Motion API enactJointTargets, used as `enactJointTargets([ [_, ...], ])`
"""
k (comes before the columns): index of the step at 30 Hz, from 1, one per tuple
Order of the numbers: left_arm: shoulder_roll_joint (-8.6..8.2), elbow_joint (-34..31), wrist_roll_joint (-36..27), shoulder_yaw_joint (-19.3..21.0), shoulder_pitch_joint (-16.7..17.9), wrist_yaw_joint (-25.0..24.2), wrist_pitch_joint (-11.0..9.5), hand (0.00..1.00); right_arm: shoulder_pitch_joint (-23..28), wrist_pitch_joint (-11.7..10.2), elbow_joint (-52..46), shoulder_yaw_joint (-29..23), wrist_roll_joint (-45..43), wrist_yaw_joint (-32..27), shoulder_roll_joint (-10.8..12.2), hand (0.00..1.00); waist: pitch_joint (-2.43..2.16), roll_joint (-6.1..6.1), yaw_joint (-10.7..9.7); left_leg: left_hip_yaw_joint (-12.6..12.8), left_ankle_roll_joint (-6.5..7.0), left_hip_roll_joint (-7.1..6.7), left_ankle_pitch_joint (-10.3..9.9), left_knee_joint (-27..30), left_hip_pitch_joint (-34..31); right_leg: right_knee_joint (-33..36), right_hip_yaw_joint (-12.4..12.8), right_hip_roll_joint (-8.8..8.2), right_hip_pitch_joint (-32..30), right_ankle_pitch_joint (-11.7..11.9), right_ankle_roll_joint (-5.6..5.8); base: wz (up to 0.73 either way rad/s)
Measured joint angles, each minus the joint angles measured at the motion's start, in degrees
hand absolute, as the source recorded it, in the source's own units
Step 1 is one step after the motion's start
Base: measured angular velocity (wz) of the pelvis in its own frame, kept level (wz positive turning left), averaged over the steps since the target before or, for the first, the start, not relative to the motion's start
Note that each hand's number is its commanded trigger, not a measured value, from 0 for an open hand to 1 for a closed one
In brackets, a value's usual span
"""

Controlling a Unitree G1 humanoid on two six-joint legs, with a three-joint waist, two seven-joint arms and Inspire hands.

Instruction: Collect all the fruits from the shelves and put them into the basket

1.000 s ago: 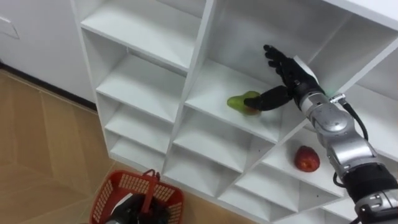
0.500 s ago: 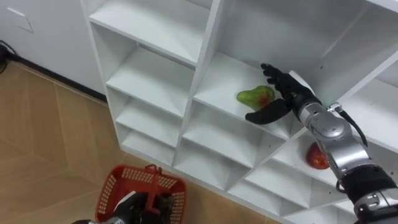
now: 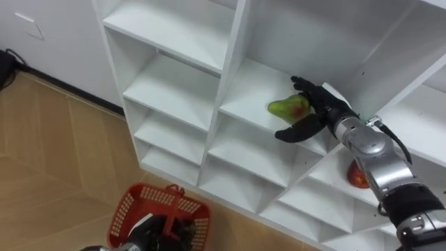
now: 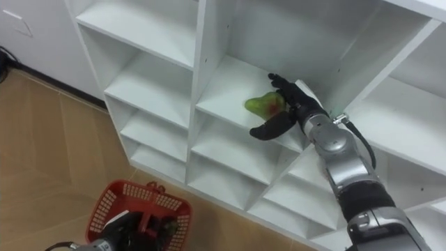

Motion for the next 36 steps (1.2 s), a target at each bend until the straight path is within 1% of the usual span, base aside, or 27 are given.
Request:
enactJointTargets([
  [7, 0.41, 0.22, -0.06, -0.11, -0.03, 0.28, -0.16, 1.00, -1.42, 0.02, 1.72, 0.00, -2.82, -0.21, -0.01, 0.00, 0.09, -0.25, -0.10, 0.02, 0.01, -0.04, 0.11, -0.22, -0.06, 0.17, -0.05, -0.05, 0.01, 0.00, 0.00, 0.00],
  [9, 0.84, 0.30, -0.04, -0.21, -0.01, 0.34, -0.22, 1.00, -1.58, -0.11, 2.49, 0.00, -3.62, -0.60, -0.01, 0.00, 0.14, -0.87, -0.13, -0.03, -0.02, -0.02, 0.23, -0.13, -0.43, -0.03, -0.23, -0.01, -0.14, 0.00, 0.00, 0.05],
  [10, 0.90, 0.31, -0.04, -0.43, -0.01, 0.36, -0.22, 1.00, -1.72, -0.12, 2.91, 0.00, -3.83, -0.67, -0.01, 0.00, 0.08, -1.05, -0.09, -0.08, -0.02, -0.01, 0.23, 0.00, -0.69, -0.03, -0.23, 0.01, -0.32, 0.00, -0.01, 0.05],
  [12, 1.23, 0.31, 0.07, -0.47, 0.09, 0.36, -0.26, 1.00, -2.62, -0.18, 4.09, -0.01, -5.19, -1.04, 0.00, 0.00, 0.11, -1.34, -0.06, -0.14, 0.01, -0.04, 0.28, 0.37, -1.45, 0.04, -0.25, 0.02, -0.93, 0.08, -0.13, 0.00],
  [16, 1.34, 0.29, 0.04, -0.53, -0.08, 0.35, -0.29, 1.00, -2.72, -0.17, 4.12, -0.02, -6.33, -1.81, -0.03, 0.00, 0.20, -1.22, -0.06, -0.55, 0.03, -0.05, 0.26, 1.11, -2.72, 0.37, -0.60, 0.06, -1.83, 0.14, -0.18, 0.05],
  [18, 1.40, 0.29, 0.04, -0.56, -0.05, 0.35, -0.29, 1.00, -2.72, -0.17, 4.11, -0.04, -6.38, -1.96, -0.04, 0.00, 0.50, -0.79, -0.04, -0.66, 0.02, -0.05, 0.26, 1.22, -3.02, 0.43, -0.64, 0.09, -2.04, 0.16, -0.21, 0.00],
  [21, 1.45, 0.28, 0.04, -0.57, -0.16, 0.35, -0.29, 1.00, -3.32, -0.19, 4.08, -0.06, -6.41, -2.83, -0.05, 0.00, 0.68, -0.48, -0.03, -0.64, -0.04, -0.09, 0.30, 1.21, -3.61, 0.66, -0.59, 0.08, -2.83, 0.15, -0.21, 0.00],
  [31, 1.54, 0.27, 0.07, -1.31, -0.33, 0.34, -0.30, 1.00, -3.32, -0.24, 4.09, 0.09, -6.41, -3.59, -0.04, 0.00, 0.69, -0.40, 0.01, -0.71, -0.01, -0.08, 0.35, 1.22, -3.73, 0.65, -0.61, 0.05, -2.94, 0.14, -0.21, 0.00],
  [36, 1.60, 0.23, 0.06, -1.95, -1.09, 0.35, -0.30, 1.00, -3.33, -0.24, 4.16, 0.11, -6.21, -3.89, -0.05, 0.00, 0.66, -0.32, 0.64, -0.71, -0.06, -0.02, 0.40, 1.23, -3.89, 0.83, -0.62, 0.05, -3.25, 0.15, -0.22, 0.00],
])
